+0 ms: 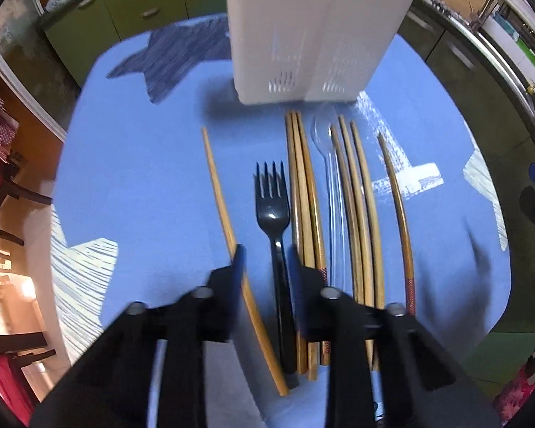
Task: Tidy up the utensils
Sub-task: 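Lower the left gripper onto the black plastic fork and close it, then close the right gripper on the clear plastic spoon while the left gripper holds the fork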
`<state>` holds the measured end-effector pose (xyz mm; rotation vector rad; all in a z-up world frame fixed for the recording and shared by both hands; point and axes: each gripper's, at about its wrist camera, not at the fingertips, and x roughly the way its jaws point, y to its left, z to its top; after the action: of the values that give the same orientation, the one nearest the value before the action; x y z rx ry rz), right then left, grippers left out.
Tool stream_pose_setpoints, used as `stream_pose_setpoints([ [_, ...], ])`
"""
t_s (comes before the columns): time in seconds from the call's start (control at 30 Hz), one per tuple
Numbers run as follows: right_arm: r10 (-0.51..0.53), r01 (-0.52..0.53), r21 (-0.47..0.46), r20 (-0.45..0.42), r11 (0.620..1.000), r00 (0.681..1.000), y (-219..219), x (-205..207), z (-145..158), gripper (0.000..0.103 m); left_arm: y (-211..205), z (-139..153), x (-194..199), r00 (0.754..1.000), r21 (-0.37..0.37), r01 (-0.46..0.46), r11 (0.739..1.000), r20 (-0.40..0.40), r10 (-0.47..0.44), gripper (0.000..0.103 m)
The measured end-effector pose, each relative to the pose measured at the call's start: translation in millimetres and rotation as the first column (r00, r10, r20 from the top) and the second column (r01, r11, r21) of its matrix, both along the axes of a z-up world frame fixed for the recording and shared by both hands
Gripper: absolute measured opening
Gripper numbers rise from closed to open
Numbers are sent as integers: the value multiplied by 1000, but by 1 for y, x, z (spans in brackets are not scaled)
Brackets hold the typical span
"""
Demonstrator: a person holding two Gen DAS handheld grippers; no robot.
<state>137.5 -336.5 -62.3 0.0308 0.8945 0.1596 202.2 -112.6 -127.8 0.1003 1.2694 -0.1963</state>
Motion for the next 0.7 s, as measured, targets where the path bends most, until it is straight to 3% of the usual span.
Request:
stream_pose_setpoints([
  [0.23,16,-16,8,-6,1000,1000,4,5,-3,83,-4,-14,9,999,15,-5,1000,-42,5,15],
  [0.7,39,-39,13,2,999,999,8,5,-2,85,-12,-26,13,999,66,4,998,-52,-1,10],
])
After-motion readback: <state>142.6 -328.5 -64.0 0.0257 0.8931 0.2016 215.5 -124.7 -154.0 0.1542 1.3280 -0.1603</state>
